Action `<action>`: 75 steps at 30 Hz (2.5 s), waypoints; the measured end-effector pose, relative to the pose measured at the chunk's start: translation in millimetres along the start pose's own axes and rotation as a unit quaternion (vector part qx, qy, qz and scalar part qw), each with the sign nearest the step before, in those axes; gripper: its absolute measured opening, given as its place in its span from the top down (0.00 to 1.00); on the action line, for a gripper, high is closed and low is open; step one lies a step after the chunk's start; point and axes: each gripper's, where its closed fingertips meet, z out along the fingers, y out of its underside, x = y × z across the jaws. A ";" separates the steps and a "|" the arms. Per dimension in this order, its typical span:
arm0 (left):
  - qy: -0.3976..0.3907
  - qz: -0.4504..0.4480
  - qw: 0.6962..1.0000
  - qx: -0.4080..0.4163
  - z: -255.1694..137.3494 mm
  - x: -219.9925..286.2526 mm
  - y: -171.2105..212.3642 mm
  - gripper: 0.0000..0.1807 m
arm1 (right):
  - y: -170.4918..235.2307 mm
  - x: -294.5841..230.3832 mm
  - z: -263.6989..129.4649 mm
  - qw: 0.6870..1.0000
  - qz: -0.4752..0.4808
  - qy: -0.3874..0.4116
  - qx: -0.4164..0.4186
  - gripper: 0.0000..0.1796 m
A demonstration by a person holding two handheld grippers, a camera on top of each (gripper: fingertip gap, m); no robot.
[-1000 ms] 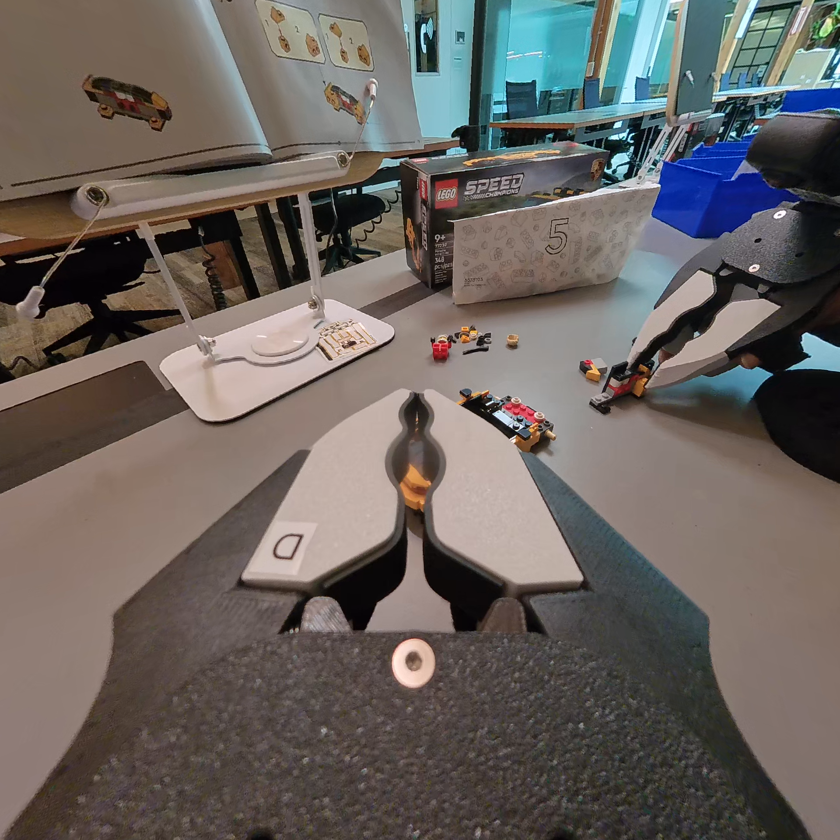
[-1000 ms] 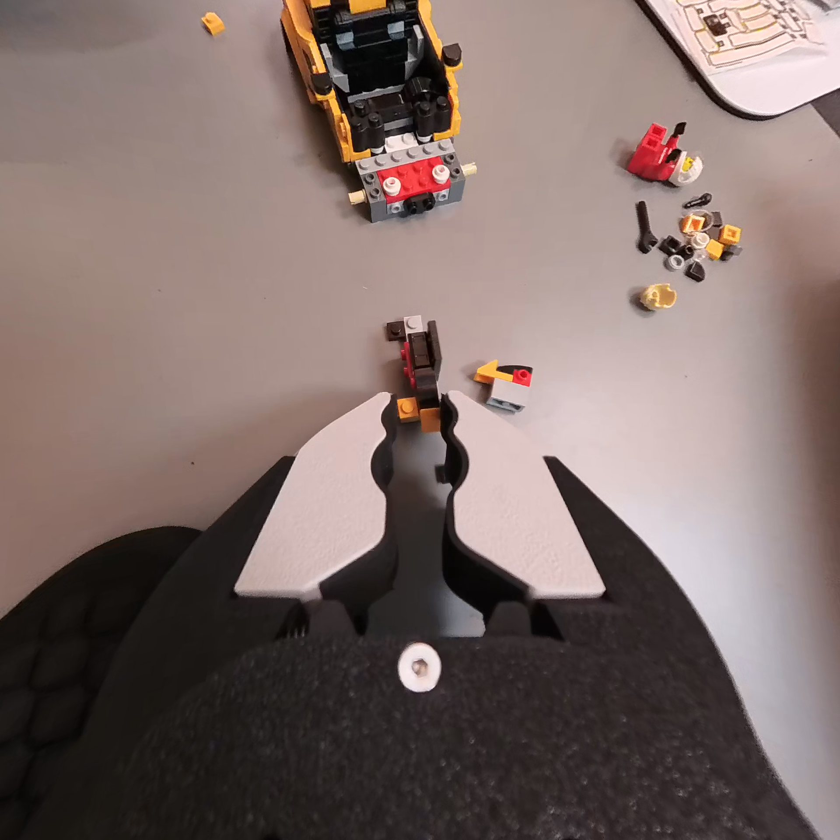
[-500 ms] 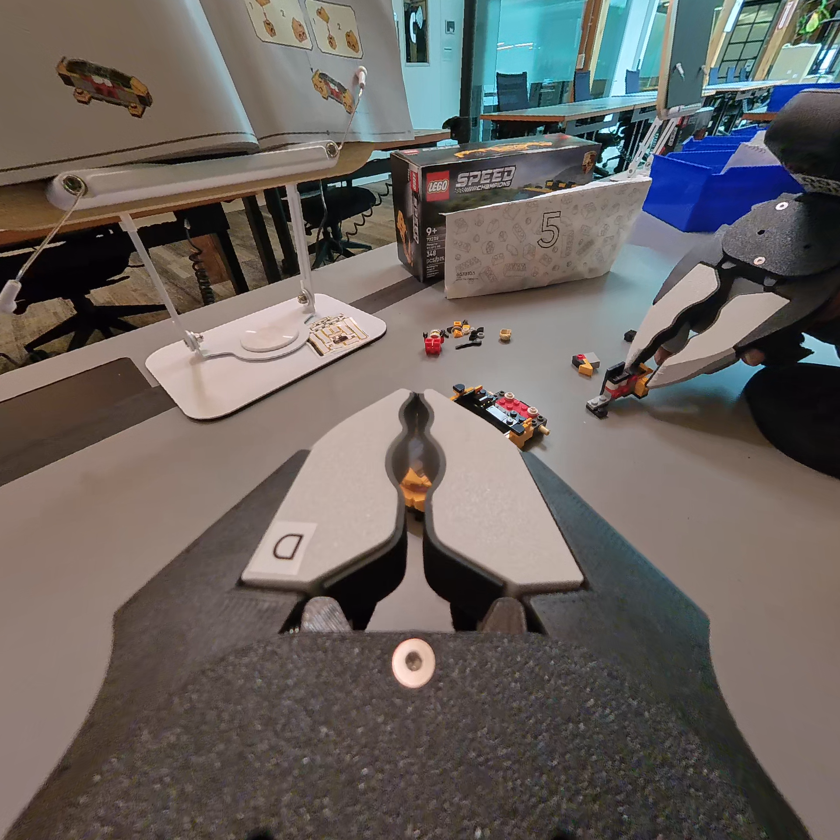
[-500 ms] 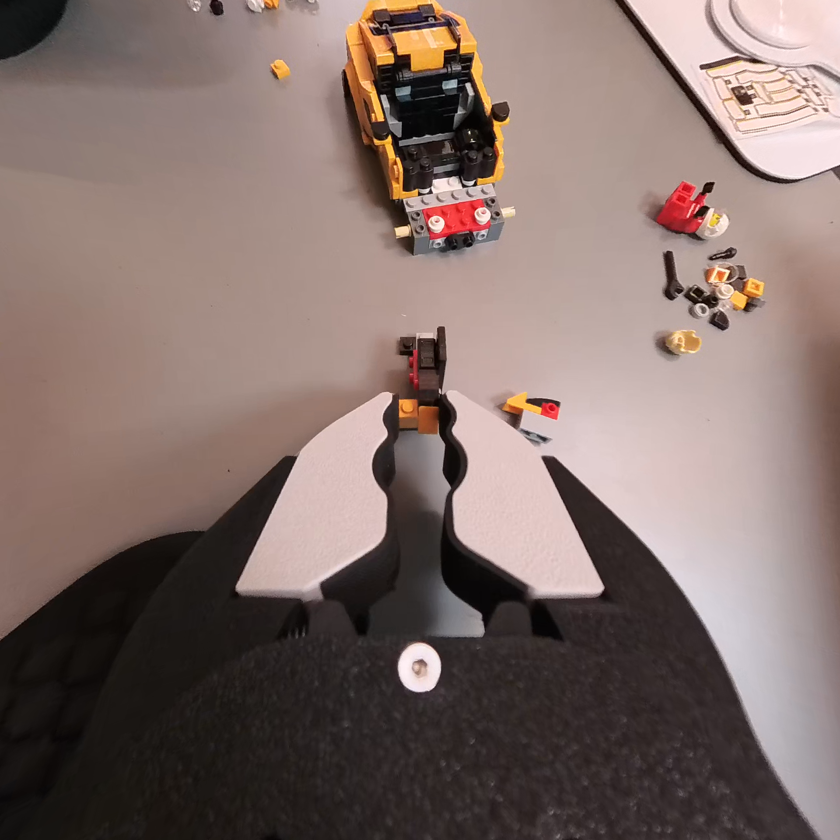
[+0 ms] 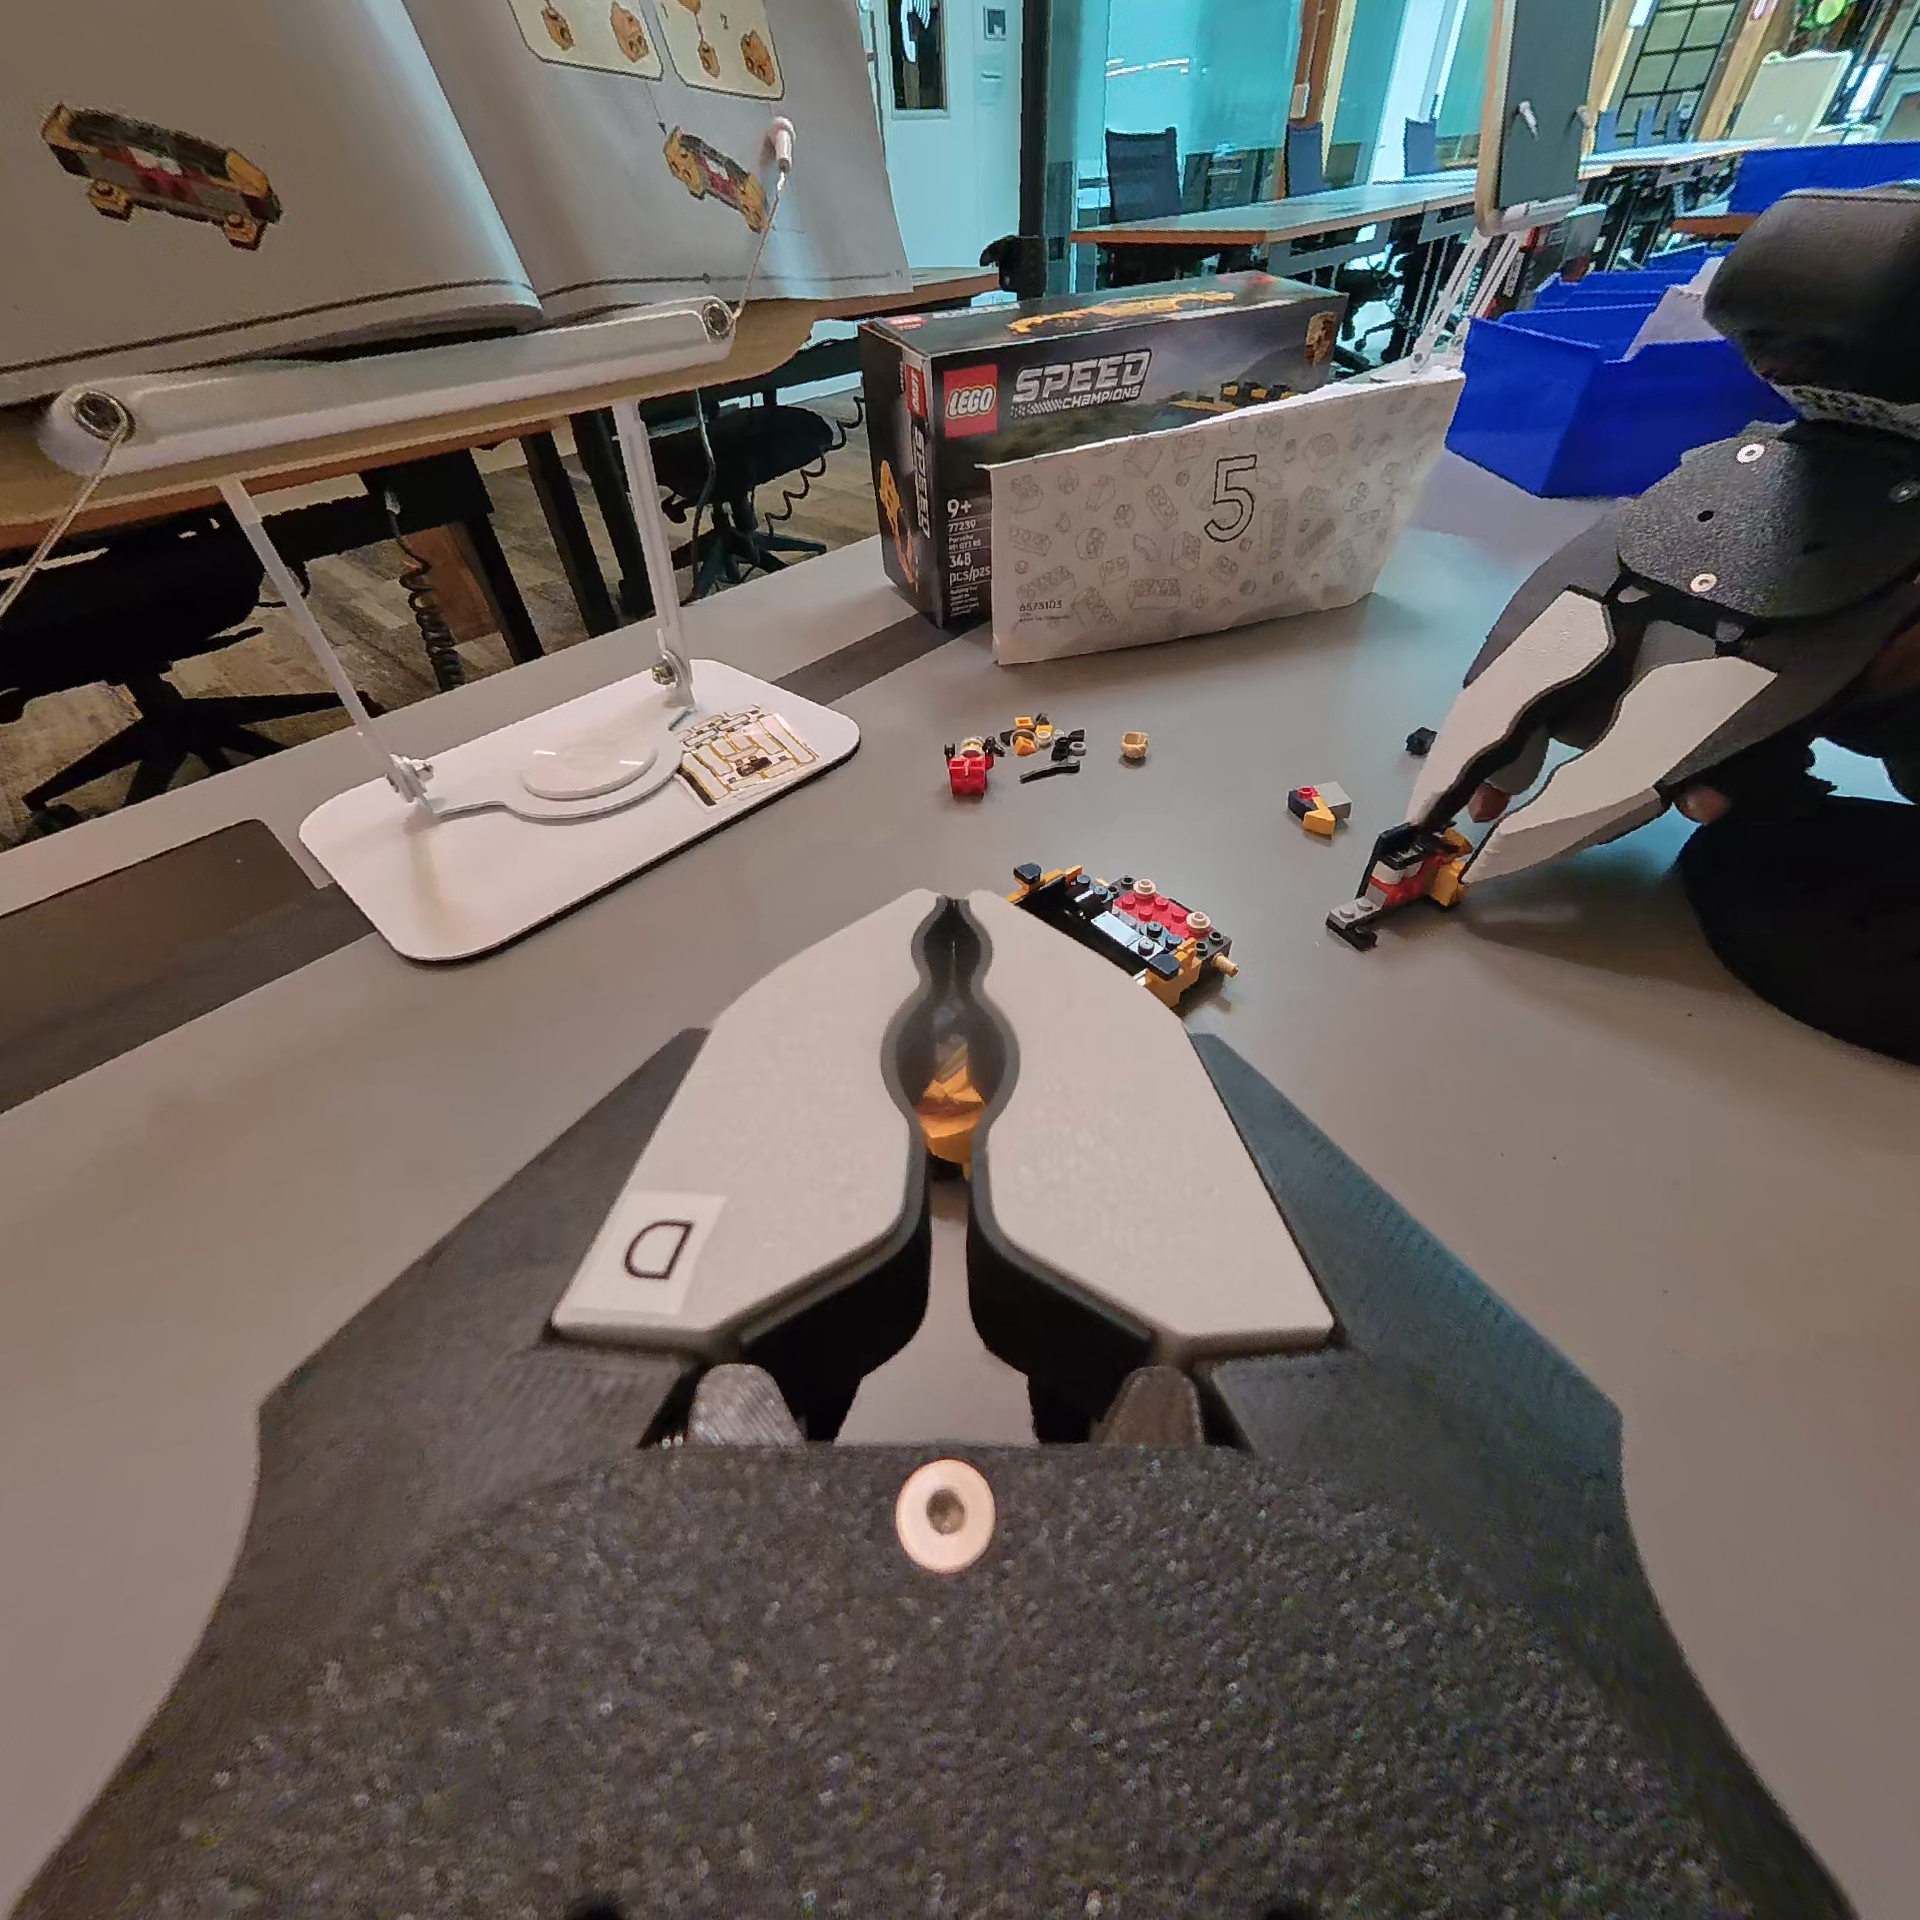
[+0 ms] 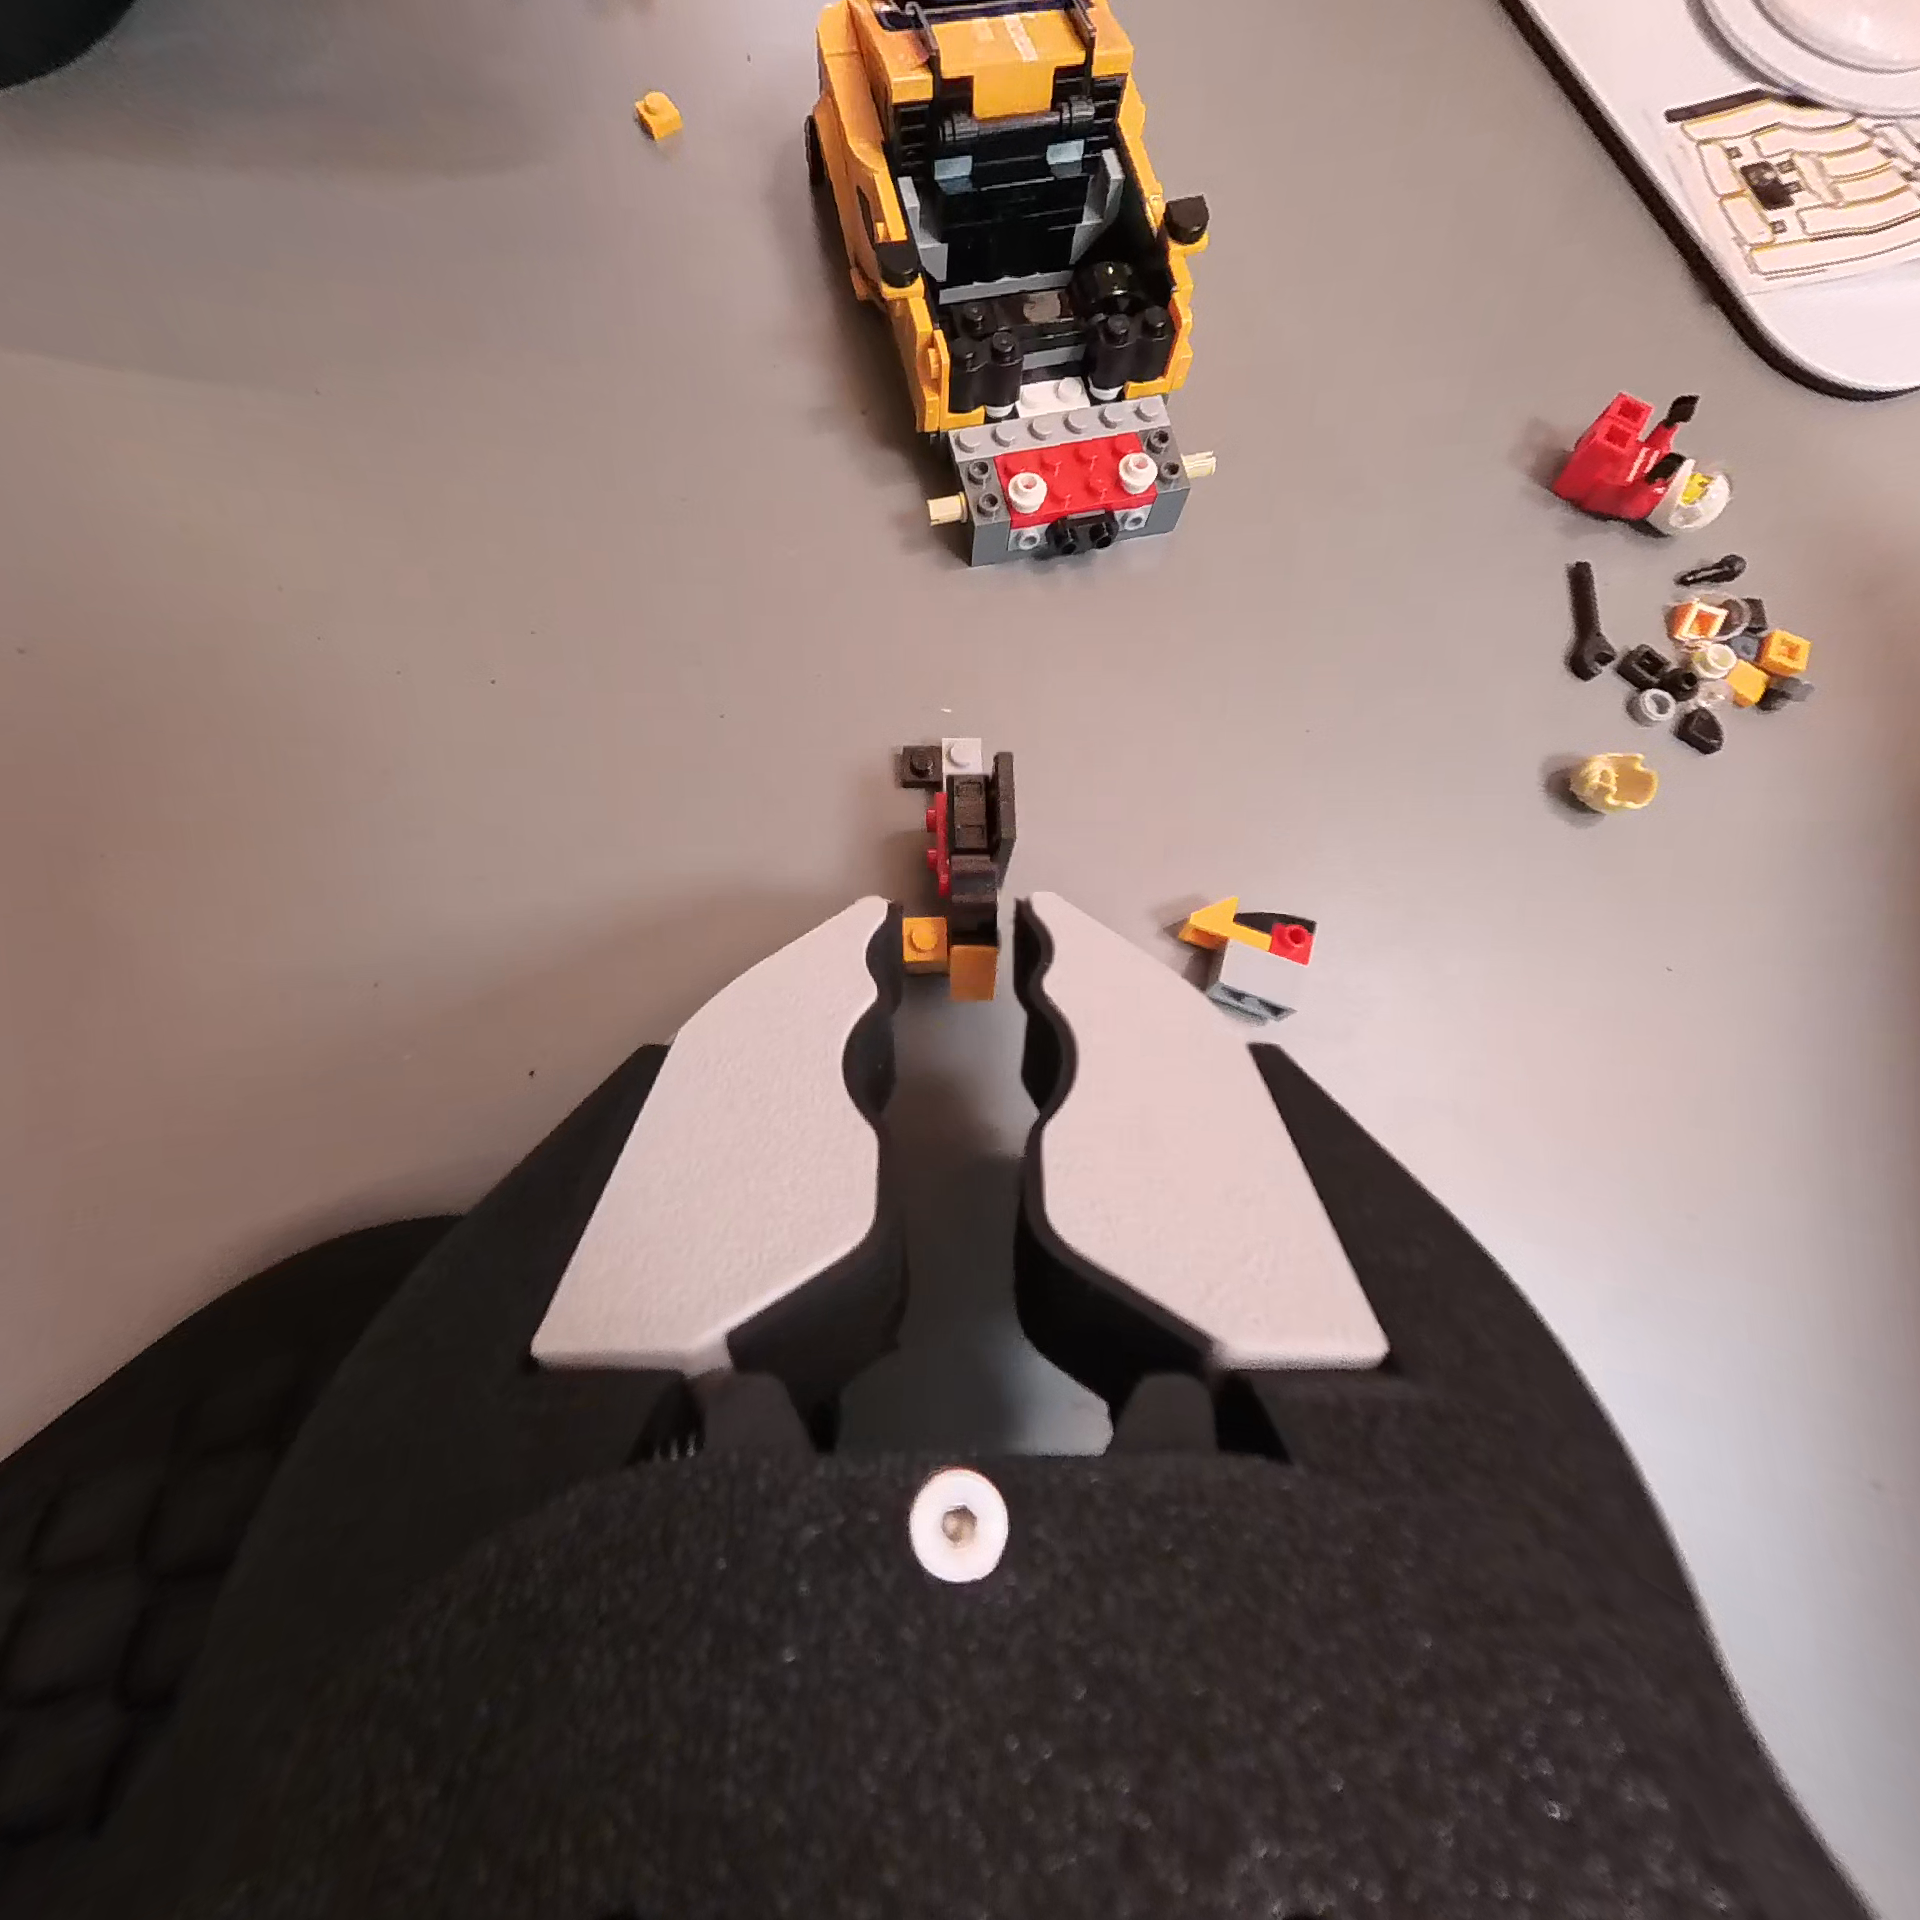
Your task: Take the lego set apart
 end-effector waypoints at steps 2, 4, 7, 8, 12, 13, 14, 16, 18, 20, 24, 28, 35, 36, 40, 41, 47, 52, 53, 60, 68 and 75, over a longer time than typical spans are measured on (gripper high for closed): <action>0.002 0.002 1.000 -0.002 0.1 1.1 0.2 1.00 | 0.1 0.2 0.7 1.000 0.001 0.000 0.000 0.89; 0.004 0.007 1.000 -0.003 0.4 2.6 0.6 1.00 | 1.0 0.2 1.7 1.000 0.001 0.001 -0.002 0.89; 0.008 0.013 1.000 -0.008 1.3 5.2 1.9 1.00 | 0.4 -0.7 2.3 1.000 0.001 -0.001 -0.001 0.91; 0.009 0.016 1.000 -0.008 1.5 5.9 2.1 1.00 | -0.3 -0.7 1.9 1.000 0.000 -0.001 0.001 0.91; 0.034 0.017 0.999 -0.003 2.0 16.1 0.1 1.00 | -19.5 -4.6 -4.9 0.998 -0.004 -0.007 0.056 0.91; 0.053 0.013 0.999 0.000 2.8 23.3 -0.7 1.00 | -29.6 -8.0 -8.4 0.996 -0.006 -0.013 0.085 0.91; 0.075 0.008 0.997 0.000 3.9 32.4 -1.0 1.00 | -41.2 -12.6 -12.7 0.993 -0.007 -0.021 0.117 0.91; 0.134 -0.007 0.991 -0.010 7.4 55.6 2.3 0.97 | -60.5 -22.9 -19.9 0.985 -0.005 -0.041 0.168 0.91; 0.177 -0.021 0.984 -0.015 9.9 76.1 4.4 0.94 | -75.4 -30.1 -26.7 0.976 -0.006 -0.052 0.210 0.91; 0.211 -0.033 0.977 -0.017 11.6 92.8 4.4 0.91 | -89.7 -36.4 -34.8 0.965 0.002 -0.068 0.251 0.91; 0.250 -0.071 0.966 -0.002 14.1 112.7 -5.0 0.85 | -123.1 -49.5 -53.3 0.936 0.020 -0.108 0.334 0.91; 0.299 -0.135 0.943 0.048 7.3 128.7 -28.5 0.83 | -152.4 -69.8 -59.5 0.913 0.024 -0.163 0.374 0.91; 0.338 -0.144 0.927 0.080 -7.1 134.3 -40.1 0.88 | -157.4 -90.1 -41.8 0.906 0.022 -0.209 0.367 0.91; 0.339 -0.139 0.927 0.081 -7.5 134.9 -39.8 0.88 | -156.3 -90.6 -41.9 0.905 0.023 -0.213 0.367 0.91; 0.345 -0.141 0.925 0.080 -8.3 135.3 -39.1 0.89 | -151.4 -91.7 -39.9 0.908 0.013 -0.209 0.362 0.91; 0.343 -0.145 0.924 0.081 -8.2 134.1 -39.4 0.89 | -149.8 -91.5 -38.4 0.910 0.012 -0.206 0.359 0.91; 0.343 -0.155 0.923 0.075 -7.4 131.3 -37.4 0.92 | -147.2 -91.9 -35.8 0.912 0.013 -0.205 0.354 0.91; 0.342 -0.154 0.925 0.067 -6.1 130.7 -34.1 0.93 | -144.8 -89.5 -34.2 0.917 0.012 -0.195 0.348 0.91; 0.341 -0.153 0.925 0.066 -5.9 130.6 -33.4 0.93 | -144.3 -88.8 -34.4 0.918 0.011 -0.193 0.347 0.91; 0.336 -0.142 0.930 0.048 -5.3 125.6 -26.7 0.93 | -139.1 -82.8 -37.3 0.921 0.020 -0.196 0.336 0.92; 0.357 -0.120 0.926 0.017 -5.6 138.2 -16.5 0.93 | -129.2 -91.1 -27.8 0.931 0.001 -0.208 0.299 0.94; 0.364 -0.116 0.924 0.009 -5.6 142.5 -13.2 0.93 | -124.1 -95.3 -26.3 0.934 -0.014 -0.213 0.285 0.95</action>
